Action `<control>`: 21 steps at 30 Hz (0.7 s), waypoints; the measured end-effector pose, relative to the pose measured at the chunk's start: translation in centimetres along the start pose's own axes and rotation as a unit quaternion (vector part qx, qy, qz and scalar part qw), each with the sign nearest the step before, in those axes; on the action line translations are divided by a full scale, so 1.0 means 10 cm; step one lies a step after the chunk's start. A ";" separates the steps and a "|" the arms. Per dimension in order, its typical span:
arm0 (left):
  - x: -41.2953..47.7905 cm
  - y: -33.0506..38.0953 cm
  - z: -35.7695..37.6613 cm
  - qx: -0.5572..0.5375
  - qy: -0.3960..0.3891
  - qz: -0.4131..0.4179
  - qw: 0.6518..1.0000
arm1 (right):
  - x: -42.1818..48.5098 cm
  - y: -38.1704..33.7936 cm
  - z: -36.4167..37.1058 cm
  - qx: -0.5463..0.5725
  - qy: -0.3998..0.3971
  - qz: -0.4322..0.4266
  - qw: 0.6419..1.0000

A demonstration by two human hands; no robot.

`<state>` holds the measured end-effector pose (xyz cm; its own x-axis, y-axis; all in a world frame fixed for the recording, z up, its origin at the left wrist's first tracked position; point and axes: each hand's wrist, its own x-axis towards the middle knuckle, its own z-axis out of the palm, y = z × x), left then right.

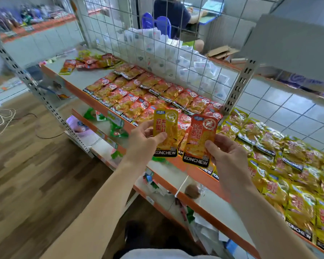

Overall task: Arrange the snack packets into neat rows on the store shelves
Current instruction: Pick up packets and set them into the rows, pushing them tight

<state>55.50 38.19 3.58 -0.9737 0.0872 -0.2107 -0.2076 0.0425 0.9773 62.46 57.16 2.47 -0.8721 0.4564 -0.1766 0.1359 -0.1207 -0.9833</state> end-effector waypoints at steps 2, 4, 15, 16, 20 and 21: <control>0.18 0.01 0.03 0.005 -0.020 -0.001 1.000 | 0.11 0.02 0.05 -0.008 0.018 0.001 1.000; 0.38 0.05 0.05 0.015 -0.044 0.002 0.999 | 0.21 0.00 0.12 -0.007 0.040 0.004 0.999; 1.52 0.10 0.05 0.052 -0.159 0.029 0.985 | 0.83 -0.04 0.54 -0.070 0.184 -0.023 0.980; 1.59 0.09 0.06 0.054 -0.171 0.033 0.983 | 0.93 -0.02 0.58 -0.080 0.199 -0.023 0.976; 1.82 0.09 0.06 0.049 -0.196 0.040 0.978 | 1.31 0.06 0.70 -0.136 0.236 -0.014 0.962; 1.88 0.10 0.05 0.053 -0.202 0.041 0.977 | 1.39 0.06 0.72 -0.149 0.239 -0.010 0.959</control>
<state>37.08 40.37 0.60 -0.8658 0.4793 -0.1438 -0.0981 0.1192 0.9880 47.00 57.08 -0.31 -0.5697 0.8171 -0.0878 0.3122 0.1165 -0.9428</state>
